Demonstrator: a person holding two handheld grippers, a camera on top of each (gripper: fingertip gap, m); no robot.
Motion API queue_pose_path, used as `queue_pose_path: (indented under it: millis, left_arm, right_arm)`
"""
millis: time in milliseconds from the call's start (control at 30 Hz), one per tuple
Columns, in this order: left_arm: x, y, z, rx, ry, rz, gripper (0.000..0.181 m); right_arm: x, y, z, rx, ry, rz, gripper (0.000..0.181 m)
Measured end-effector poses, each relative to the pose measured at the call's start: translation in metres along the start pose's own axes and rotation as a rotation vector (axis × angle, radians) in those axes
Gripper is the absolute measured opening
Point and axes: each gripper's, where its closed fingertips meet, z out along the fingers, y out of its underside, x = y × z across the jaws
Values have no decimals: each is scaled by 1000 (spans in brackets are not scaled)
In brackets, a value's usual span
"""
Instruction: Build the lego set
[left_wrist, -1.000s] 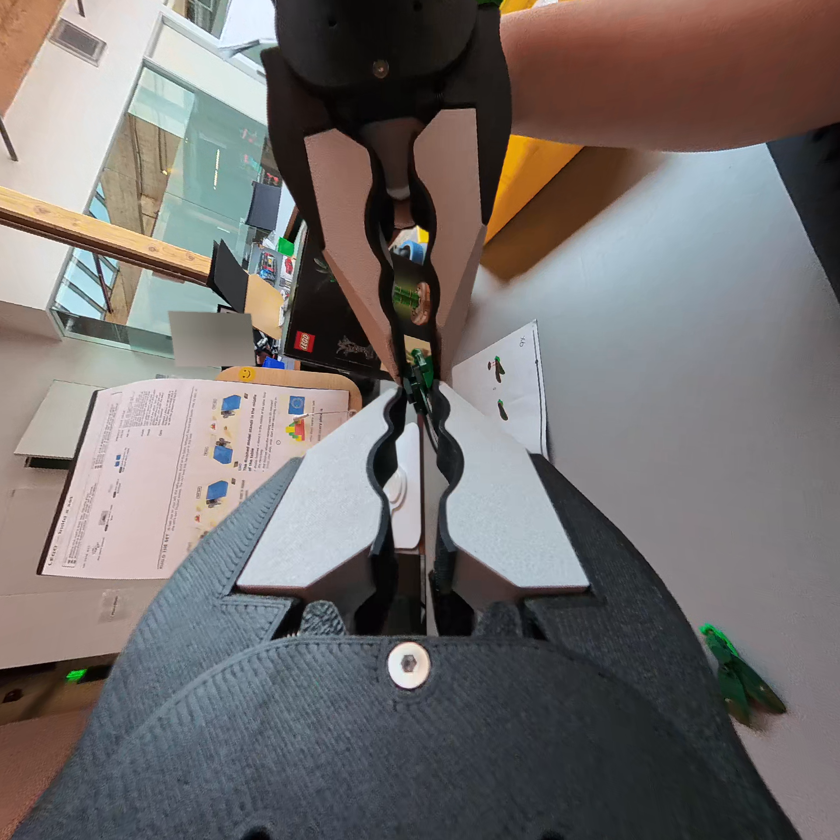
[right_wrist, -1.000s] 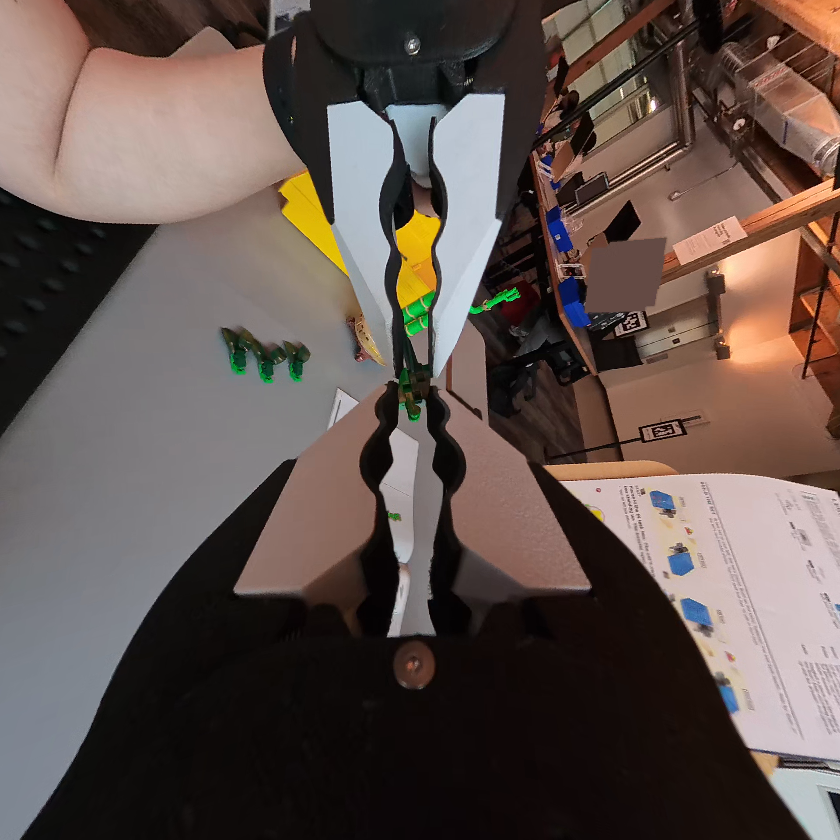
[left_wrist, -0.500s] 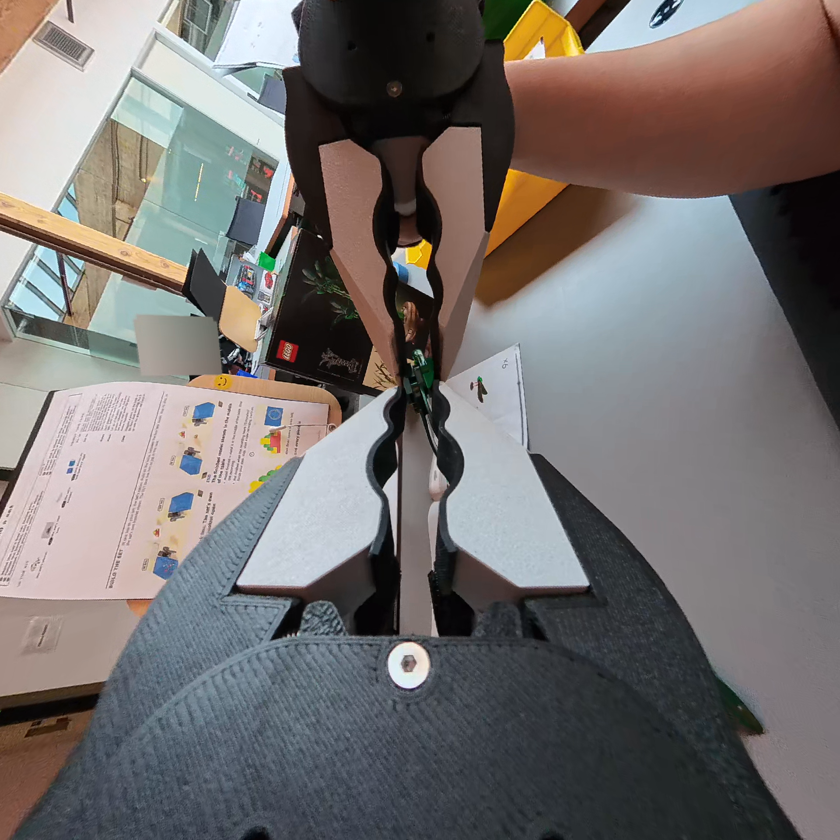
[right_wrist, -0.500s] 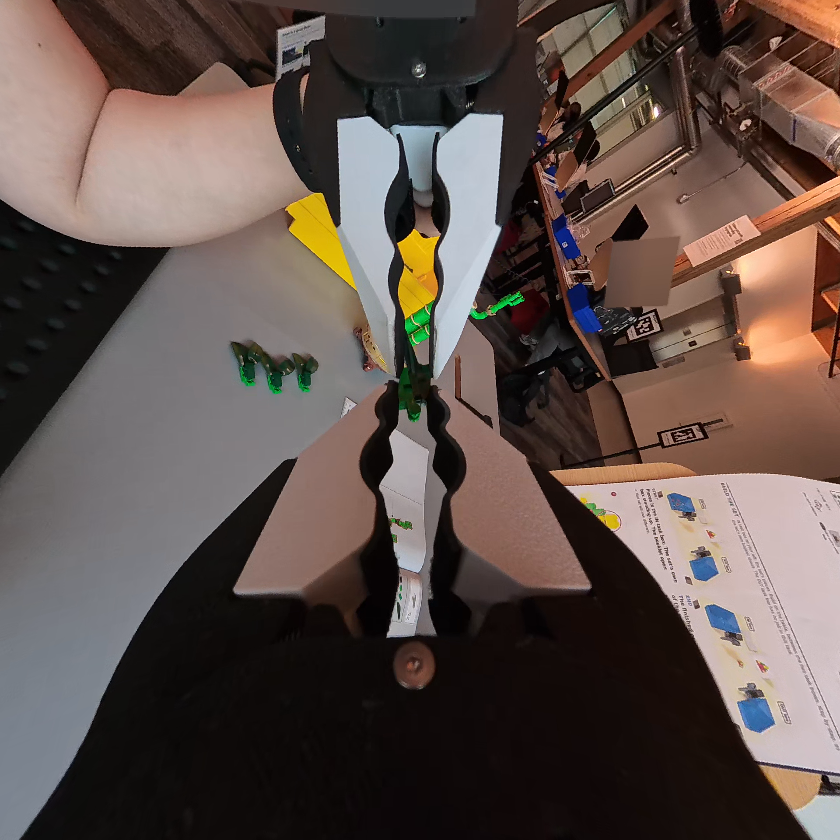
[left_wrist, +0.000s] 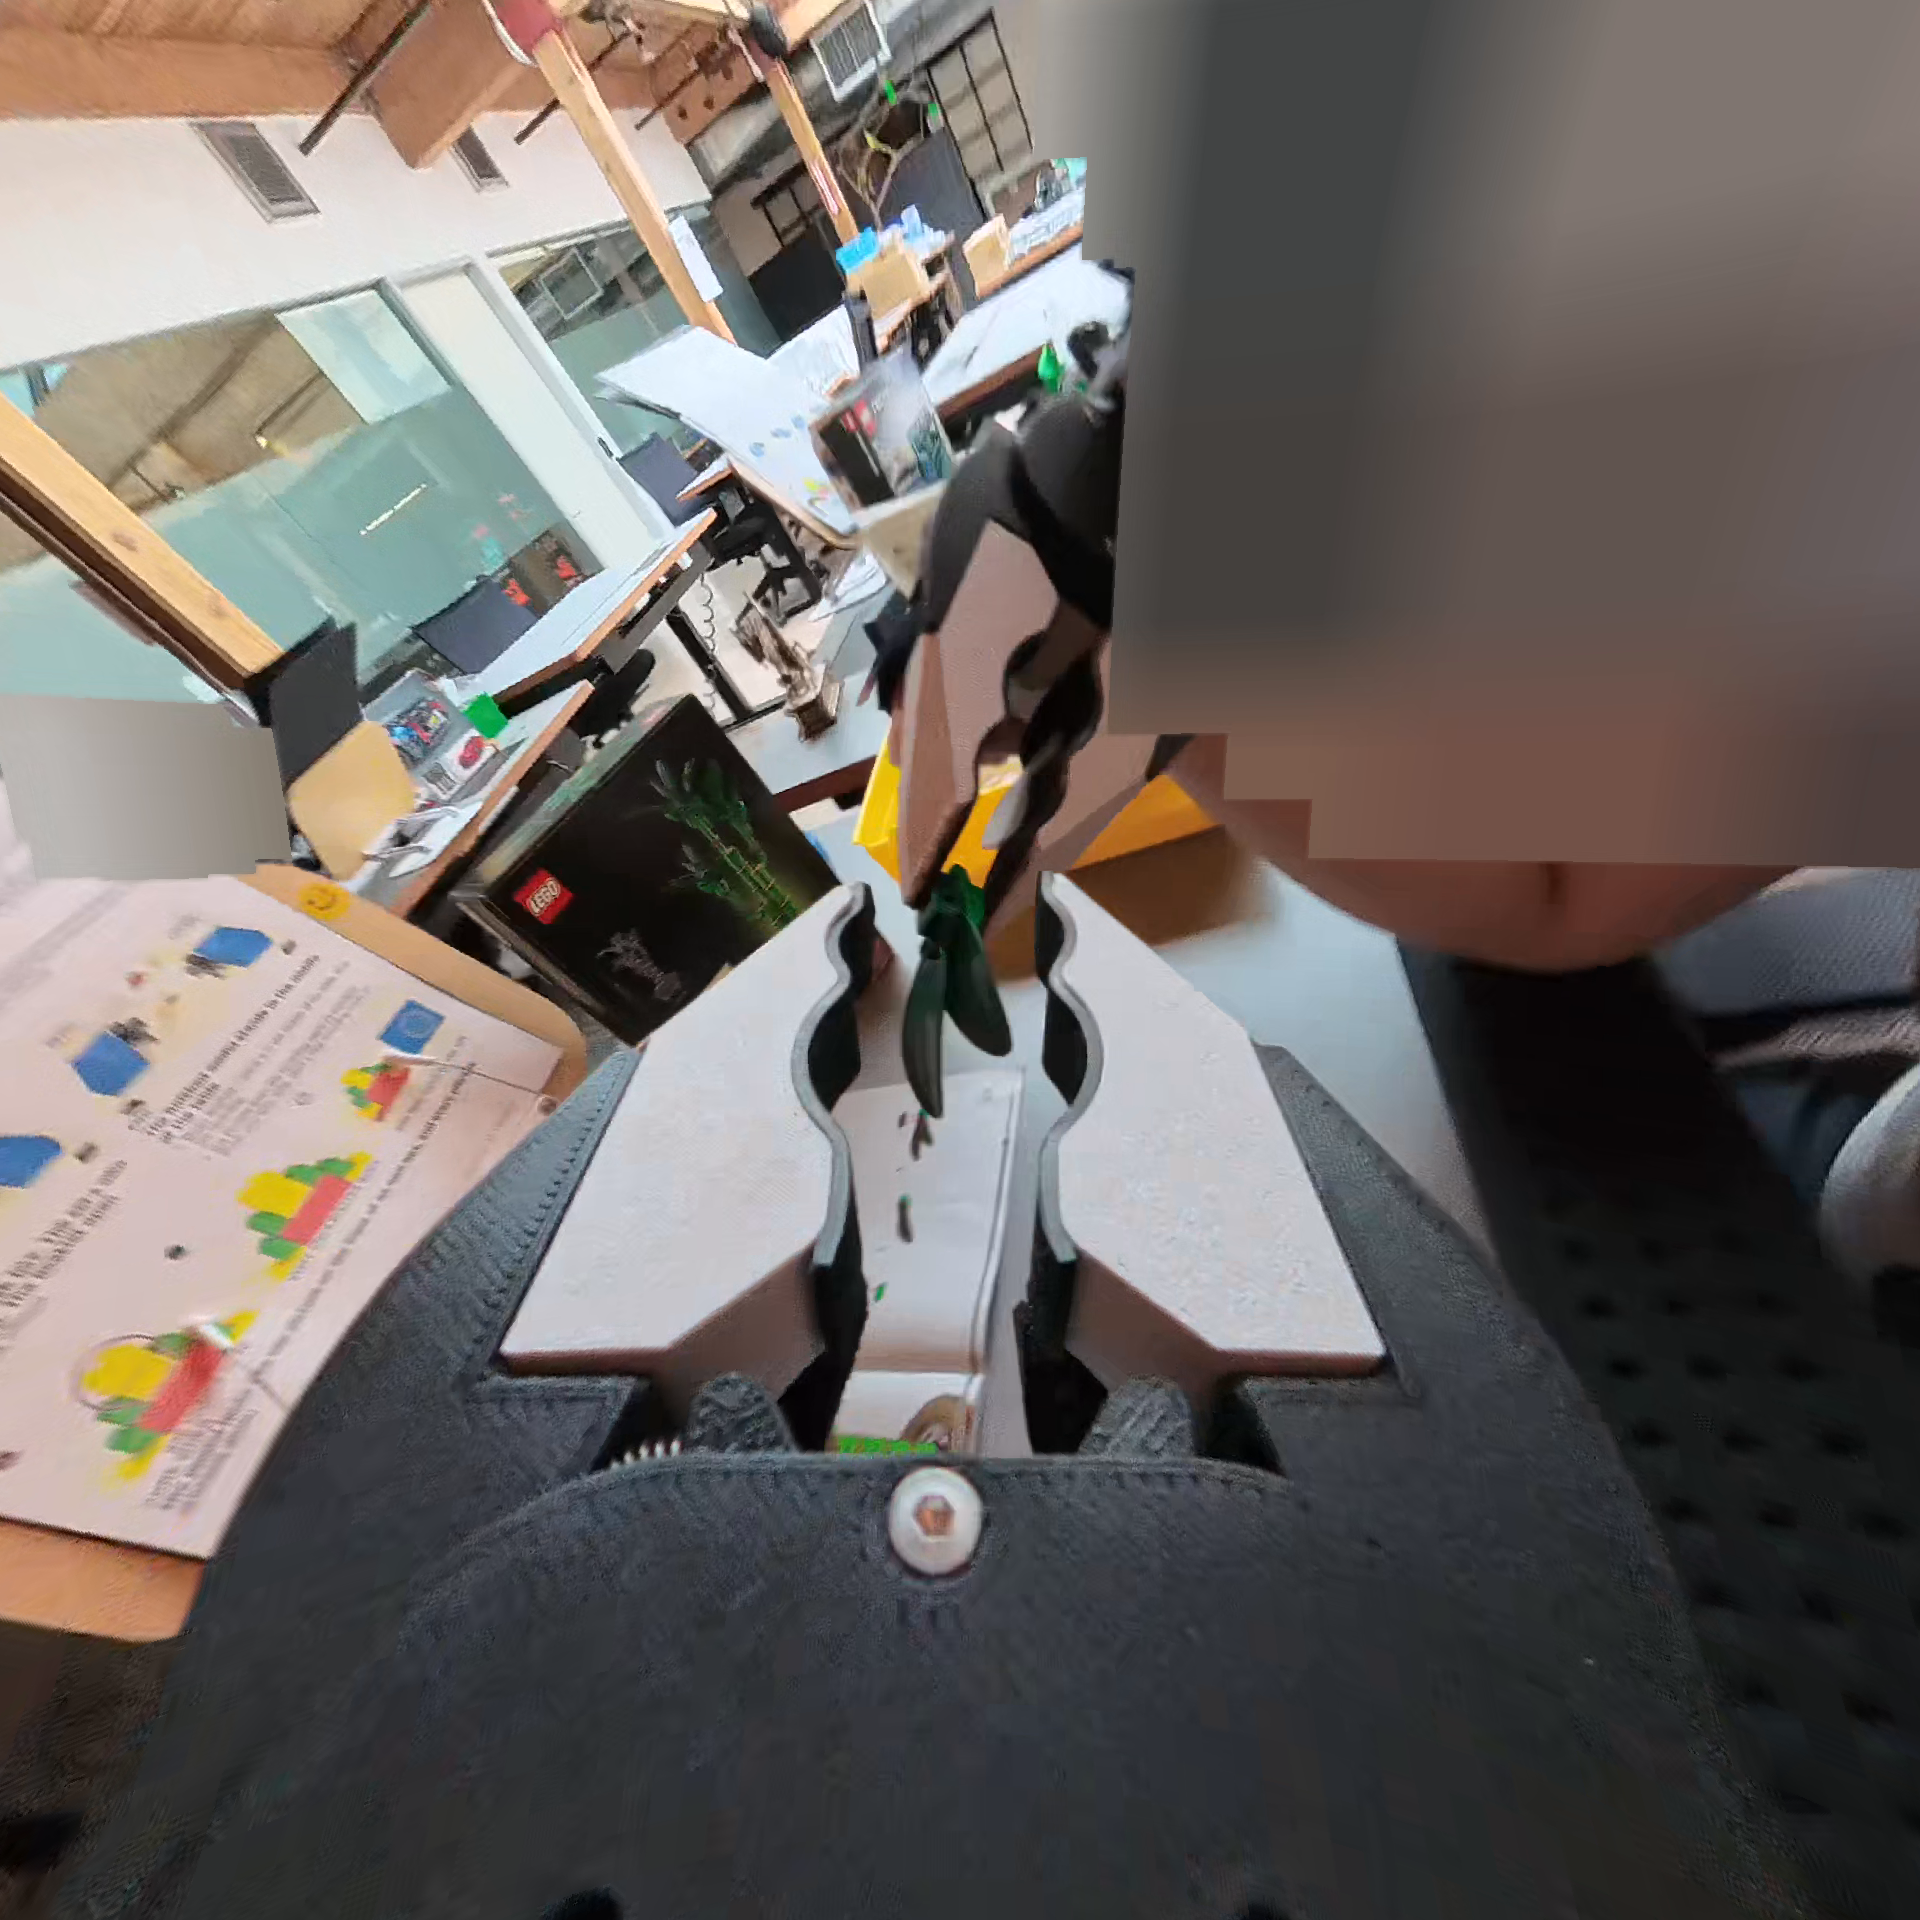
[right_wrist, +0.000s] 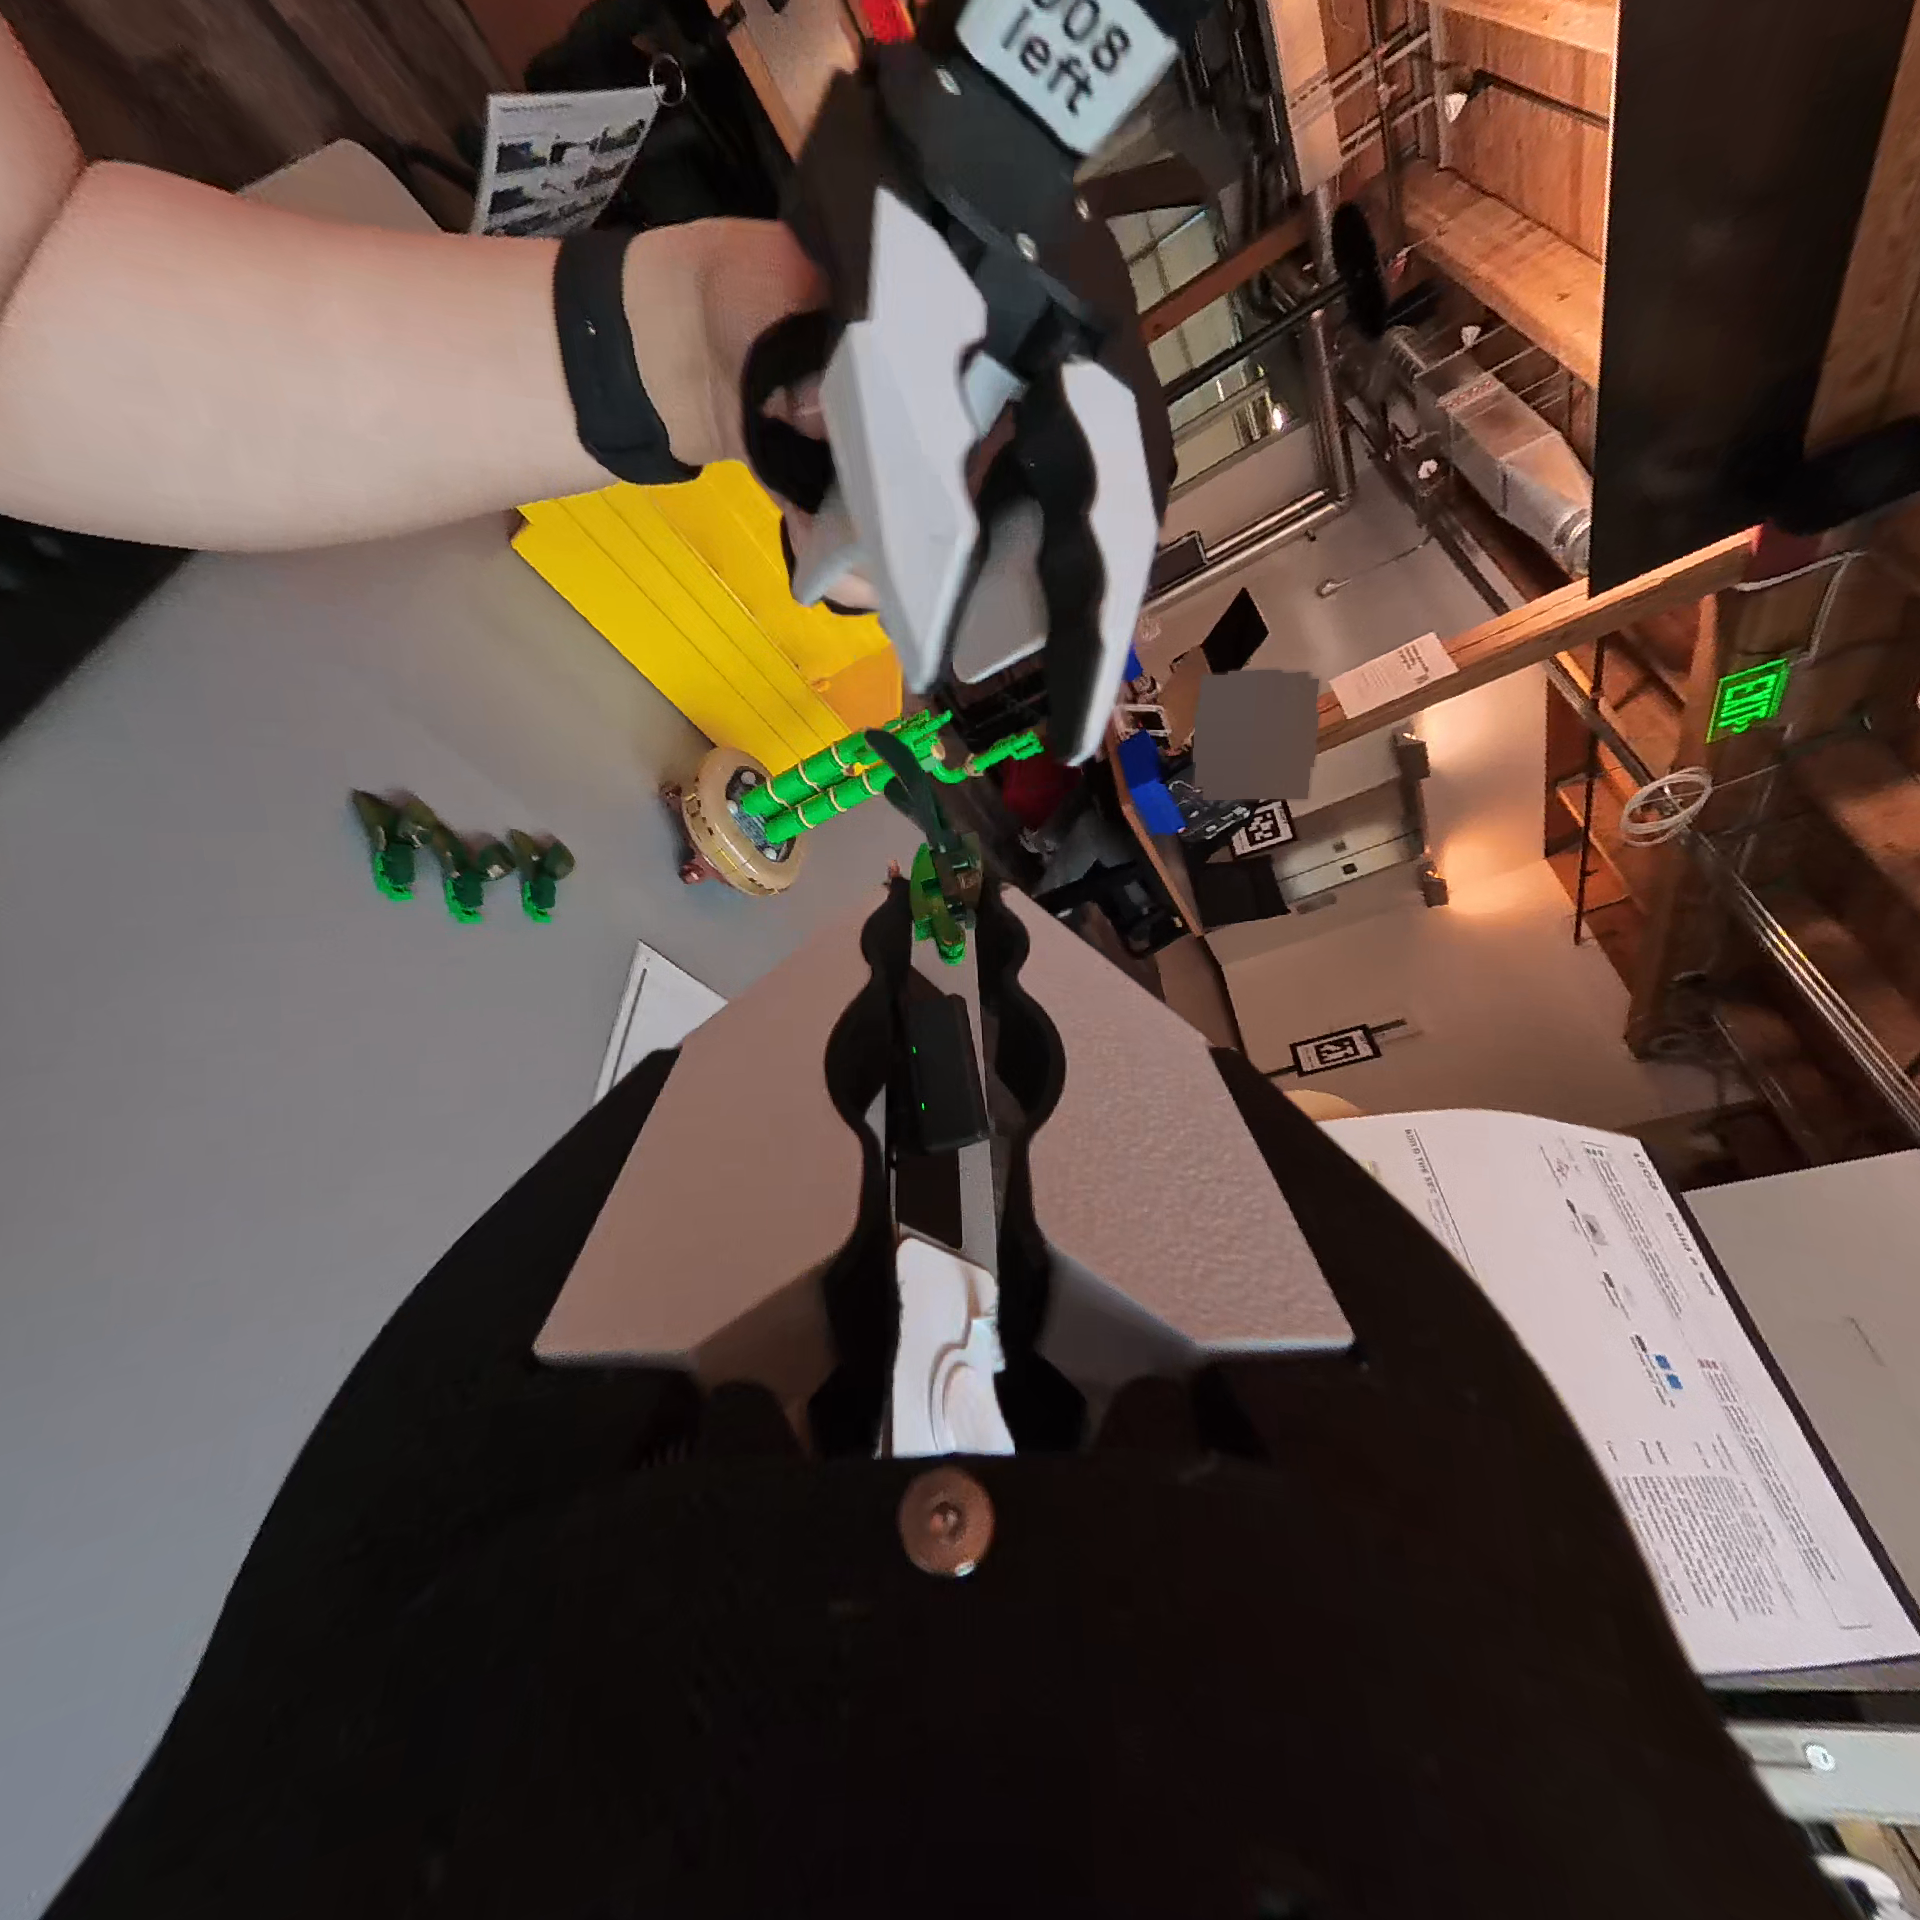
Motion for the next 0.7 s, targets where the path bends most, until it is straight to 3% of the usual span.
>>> queue_pose_path:
  millis: [100, 233, 367, 400, 567, 700]
  left_arm:
    - [-7, 0, 2, 38, 53, -200, 29]
    - [-6, 27, 20, -75, 179, -481, 37]
    - [-5, 42, 27, -108, 252, -588, 9]
    - [-6, 45, 27, -120, 254, -599, 8]
    - [-17, 67, 26, -187, 226, -634, 7]
    - [-55, 102, 13, -289, 7, -628, 7]
  right_arm:
    - [-3, -2, 2, 18, -13, -8, 11]
    - [-7, 7, 9, -21, -27, -29, 11]
    - [-9, 17, 14, -58, -31, -48, 11]
    - [-10, 21, 16, -71, -37, -51, 12]
    - [-12, 39, 29, -114, -46, -3, 11]
    - [1, 71, 37, -124, -14, 259, 33]
